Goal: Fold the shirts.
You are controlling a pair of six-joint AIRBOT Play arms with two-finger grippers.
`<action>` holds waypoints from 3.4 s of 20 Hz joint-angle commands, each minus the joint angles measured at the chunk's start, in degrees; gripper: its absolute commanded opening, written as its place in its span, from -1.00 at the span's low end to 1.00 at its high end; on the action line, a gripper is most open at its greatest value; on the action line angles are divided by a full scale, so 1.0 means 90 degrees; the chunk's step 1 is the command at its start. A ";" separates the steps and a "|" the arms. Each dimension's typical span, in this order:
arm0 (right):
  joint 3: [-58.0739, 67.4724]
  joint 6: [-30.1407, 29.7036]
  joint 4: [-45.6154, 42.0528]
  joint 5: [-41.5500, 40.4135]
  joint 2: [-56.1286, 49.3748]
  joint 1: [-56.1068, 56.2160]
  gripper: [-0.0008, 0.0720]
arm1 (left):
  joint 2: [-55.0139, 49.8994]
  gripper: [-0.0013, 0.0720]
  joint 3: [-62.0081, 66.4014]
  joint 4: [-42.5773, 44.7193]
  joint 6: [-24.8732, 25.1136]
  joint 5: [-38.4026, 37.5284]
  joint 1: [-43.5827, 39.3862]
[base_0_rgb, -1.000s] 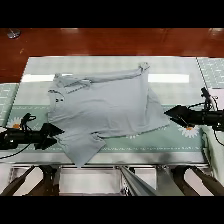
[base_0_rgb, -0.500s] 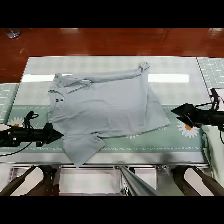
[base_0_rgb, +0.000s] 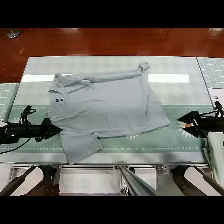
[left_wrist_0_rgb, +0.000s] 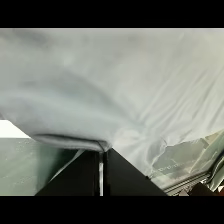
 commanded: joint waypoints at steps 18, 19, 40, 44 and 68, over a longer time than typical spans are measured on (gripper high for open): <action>0.1197 -0.0245 0.0767 -0.0508 -0.2006 0.2761 -0.91 | 0.0000 -0.90 0.0032 -0.1251 0.0838 -0.0007 0.0015; 0.1246 -0.0255 0.0743 -0.0508 -0.1970 0.2798 -0.91 | 0.0000 -0.90 0.0075 -0.1571 0.1134 -0.0153 0.0039; 0.7871 0.0498 -0.0908 0.0561 0.2285 0.2421 -0.91 | 0.1950 -0.91 0.8675 -0.1574 0.0342 0.1413 0.0078; 0.7868 0.0804 -0.1865 0.1200 0.3140 0.2421 -0.91 | 0.3179 -0.91 0.8672 0.0816 -0.1379 0.0750 0.0046; 0.4881 0.0090 0.0148 -0.1107 -0.2569 0.2805 -0.91 | -0.1078 -0.91 0.4187 0.1066 -0.2178 0.3495 -0.2404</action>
